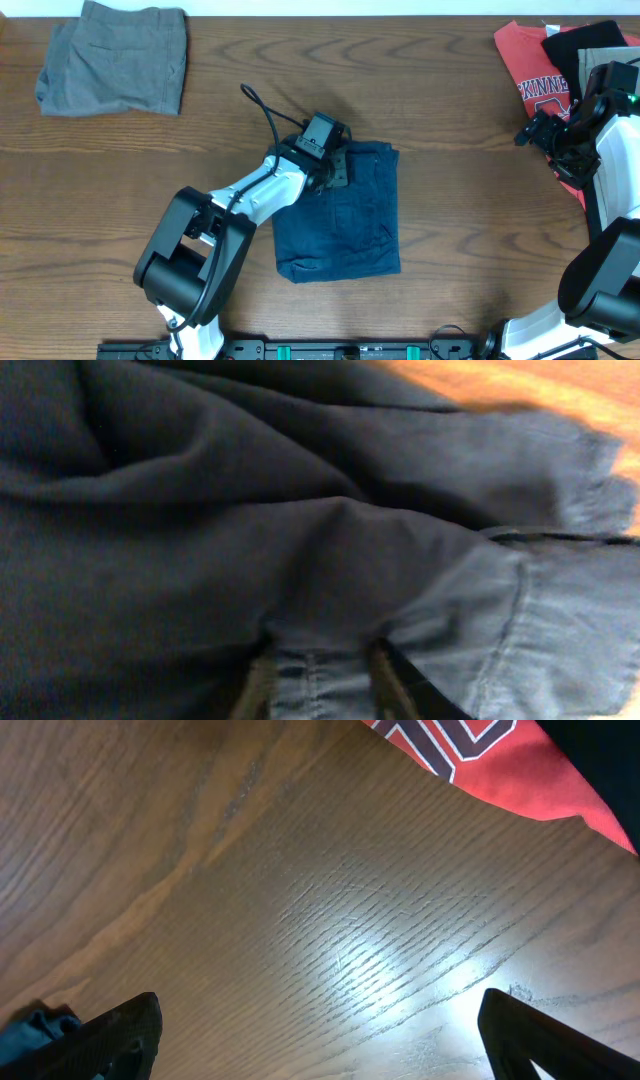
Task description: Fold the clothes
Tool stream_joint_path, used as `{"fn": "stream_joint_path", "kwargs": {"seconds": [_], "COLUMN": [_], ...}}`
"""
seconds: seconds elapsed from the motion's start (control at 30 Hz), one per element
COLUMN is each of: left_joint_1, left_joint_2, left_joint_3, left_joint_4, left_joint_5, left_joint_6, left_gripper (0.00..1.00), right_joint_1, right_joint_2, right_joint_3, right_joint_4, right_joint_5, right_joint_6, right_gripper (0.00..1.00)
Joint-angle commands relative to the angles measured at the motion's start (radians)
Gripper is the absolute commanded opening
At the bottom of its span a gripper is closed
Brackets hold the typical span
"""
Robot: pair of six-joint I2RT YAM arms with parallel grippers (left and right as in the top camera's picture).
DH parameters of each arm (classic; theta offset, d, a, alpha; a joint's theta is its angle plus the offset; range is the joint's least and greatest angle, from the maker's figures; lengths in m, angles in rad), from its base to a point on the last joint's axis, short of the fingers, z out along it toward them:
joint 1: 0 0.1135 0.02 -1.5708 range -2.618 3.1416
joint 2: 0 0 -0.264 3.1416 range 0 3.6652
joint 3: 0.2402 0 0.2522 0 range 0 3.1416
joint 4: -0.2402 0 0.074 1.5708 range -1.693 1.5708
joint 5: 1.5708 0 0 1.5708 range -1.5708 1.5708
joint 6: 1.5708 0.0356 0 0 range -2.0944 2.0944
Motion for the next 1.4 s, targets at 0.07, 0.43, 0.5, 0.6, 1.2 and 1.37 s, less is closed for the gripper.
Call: {"fn": "stream_joint_path", "kwargs": {"seconds": [0.07,0.43,0.5,0.6,1.2,1.37], "left_joint_1": [-0.027,0.0,0.024,0.088,0.399,0.399], "left_joint_2": [-0.005,-0.419,-0.483,-0.567,-0.383,-0.258], "left_joint_3": [0.008,0.007,0.007,0.007,-0.163,-0.173], "left_joint_4": [0.008,-0.197,-0.267,-0.404,-0.575,-0.533], "left_joint_5": [-0.006,-0.023,-0.066,-0.151,0.248,0.355], "left_joint_6": [0.003,0.217,0.24,0.24,0.399,0.424], "left_gripper": [0.36,0.7,0.76,0.95,0.98,0.98], "right_joint_1": [0.0,0.0,0.0,0.0,0.0,0.0], "right_joint_2": [0.004,0.004,0.004,0.004,0.004,0.004], "right_joint_3": [0.007,0.007,0.007,0.007,0.007,0.007], "right_joint_4": [-0.001,-0.001,-0.001,-0.001,-0.001,-0.001], "right_joint_5": [-0.002,-0.002,-0.002,-0.002,-0.002,-0.002], "right_joint_6": [-0.011,-0.011,-0.011,-0.011,-0.011,-0.011], "right_gripper": [0.99,0.99,0.99,0.99,0.99,0.99]}}
